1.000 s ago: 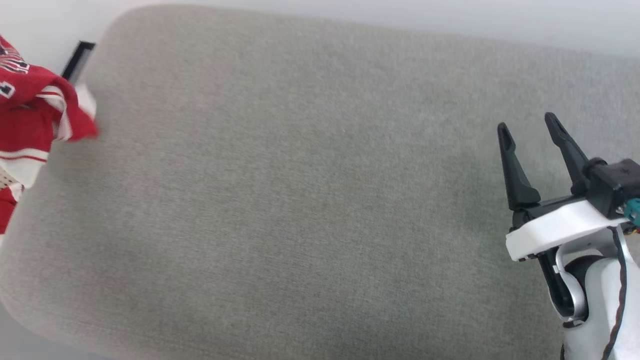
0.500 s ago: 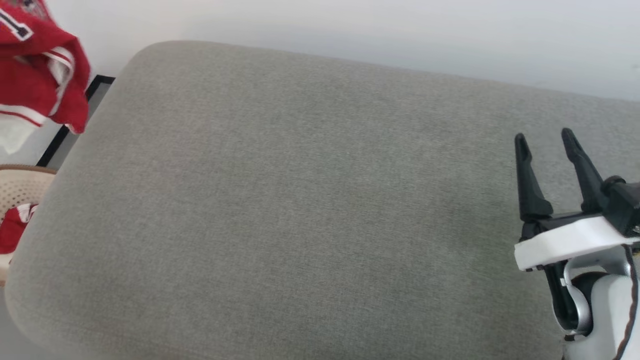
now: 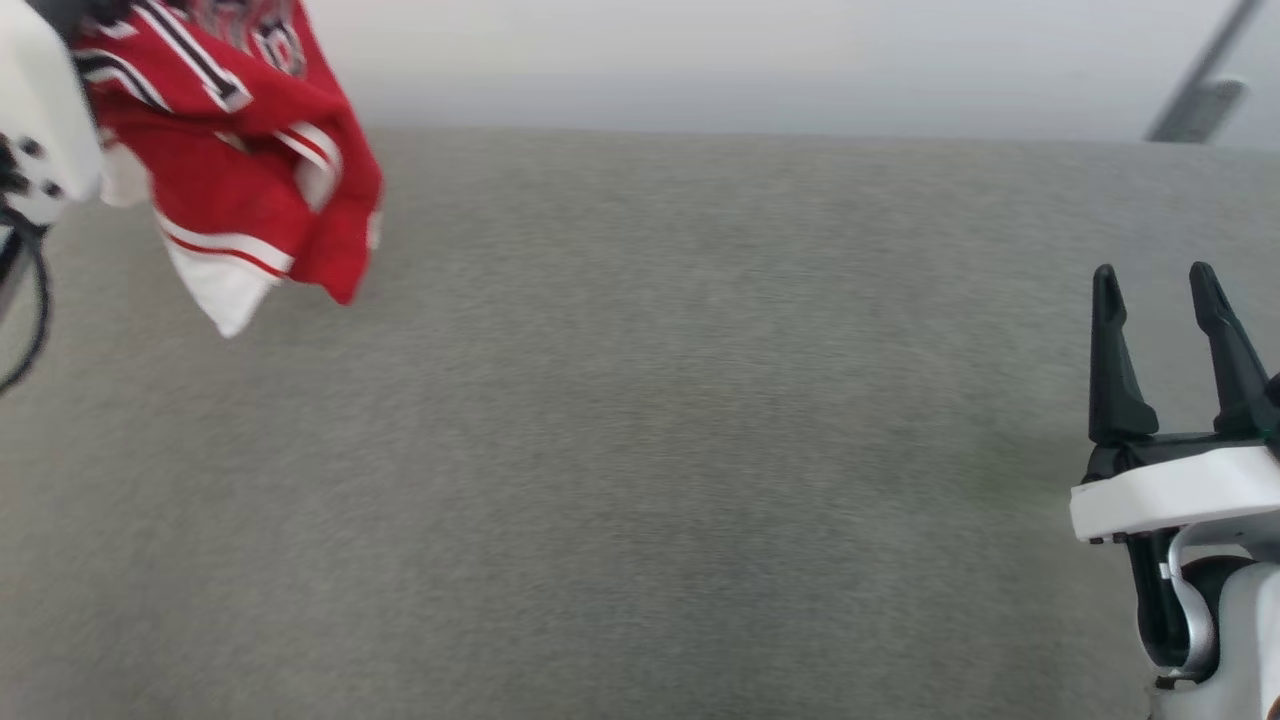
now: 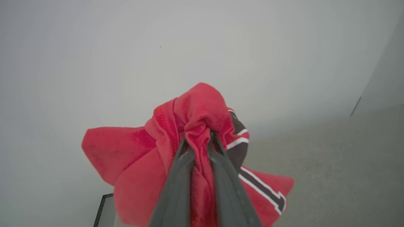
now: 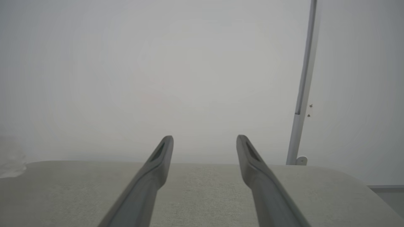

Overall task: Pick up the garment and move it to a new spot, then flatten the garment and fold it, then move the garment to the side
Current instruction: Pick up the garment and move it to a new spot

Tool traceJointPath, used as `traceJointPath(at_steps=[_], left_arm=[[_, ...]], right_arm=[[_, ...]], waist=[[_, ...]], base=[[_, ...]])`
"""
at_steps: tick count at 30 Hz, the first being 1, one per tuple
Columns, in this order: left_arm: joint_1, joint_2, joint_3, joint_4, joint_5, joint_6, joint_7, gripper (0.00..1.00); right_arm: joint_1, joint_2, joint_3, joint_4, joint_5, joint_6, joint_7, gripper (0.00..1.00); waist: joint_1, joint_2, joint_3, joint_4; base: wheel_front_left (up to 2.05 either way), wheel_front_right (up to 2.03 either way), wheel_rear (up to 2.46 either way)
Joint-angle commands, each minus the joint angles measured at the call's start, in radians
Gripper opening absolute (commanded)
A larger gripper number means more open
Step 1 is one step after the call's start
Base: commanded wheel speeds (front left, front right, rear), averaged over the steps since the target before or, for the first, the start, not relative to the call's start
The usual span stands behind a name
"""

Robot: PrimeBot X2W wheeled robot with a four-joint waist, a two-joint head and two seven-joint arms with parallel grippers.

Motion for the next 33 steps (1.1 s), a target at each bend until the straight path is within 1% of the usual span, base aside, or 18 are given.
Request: traceJointPath(at_steps=[1, 2, 7, 11, 15, 18, 21, 25, 26, 29, 33], left_arm=[[0.023, 0.003, -0.009, -0.066, 0.008, 0.021, 0.025, 0.00], [0.023, 0.003, -0.009, -0.066, 0.008, 0.021, 0.025, 0.00], [0.060, -0.020, -0.049, -0.239, 0.011, 0.077, 0.101, 0.00], [0.084, -0.047, -0.077, -0.341, -0.010, 0.112, 0.149, 0.00], [0.120, -0.062, -0.118, -0.419, -0.007, 0.149, 0.198, 0.00], [0.156, -0.075, -0.154, -0.443, 0.003, 0.165, 0.216, 0.00], [0.203, -0.096, -0.190, -0.431, -0.006, 0.176, 0.227, 0.00], [0.270, -0.118, -0.234, -0.355, -0.023, 0.184, 0.236, 0.00], [0.284, -0.125, -0.247, -0.328, -0.028, 0.173, 0.233, 0.00], [0.315, -0.132, -0.265, -0.224, -0.034, 0.162, 0.221, 0.00], [0.334, -0.164, -0.282, -0.077, -0.056, 0.138, 0.208, 0.00]], right_arm=[[0.014, 0.008, -0.003, -0.004, 0.000, 0.000, -0.007, 1.00], [0.014, 0.008, -0.003, -0.004, 0.000, 0.000, -0.007, 1.00], [0.025, 0.014, -0.008, -0.011, 0.001, 0.000, -0.009, 1.00], [0.039, 0.014, -0.011, -0.013, 0.003, 0.000, -0.011, 1.00], [0.043, 0.016, -0.010, 0.000, 0.016, 0.000, -0.016, 1.00], [0.041, 0.016, -0.002, 0.026, 0.036, 0.000, -0.028, 1.00], [0.036, 0.016, 0.017, 0.045, 0.062, 0.000, -0.044, 1.00], [0.009, 0.014, 0.045, 0.078, 0.068, 0.000, -0.068, 1.00], [0.005, 0.014, 0.055, 0.087, 0.071, 0.000, -0.073, 1.00], [-0.016, 0.014, 0.072, 0.109, 0.075, 0.000, -0.092, 1.00], [-0.037, 0.014, 0.091, 0.135, 0.076, 0.000, -0.109, 1.00]], waist=[[0.0000, 0.0000, 0.000, -0.082], [0.0000, 0.0000, 0.000, -0.082], [0.0000, 0.0000, 0.001, -0.165], [0.0000, 0.0000, 0.008, -0.212], [0.0000, 0.0000, 0.017, -0.240], [0.0000, 0.0000, 0.027, -0.250], [0.0000, 0.0000, 0.044, -0.255], [0.0000, 0.0000, 0.068, -0.262], [0.0000, 0.0000, 0.072, -0.264], [0.0000, 0.0000, 0.086, -0.272], [0.0000, 0.0000, 0.094, -0.281]], base=[[0.00, 0.00, 0.00], [0.00, 0.00, 0.00], [0.00, 0.00, 0.00], [0.00, 0.00, 0.00], [0.00, 0.00, 0.00], [0.00, 0.00, 0.00], [0.00, 0.00, 0.00], [0.00, 0.00, 0.00], [0.00, 0.00, 0.00], [0.00, 0.00, 0.00], [0.00, 0.00, 0.00]])
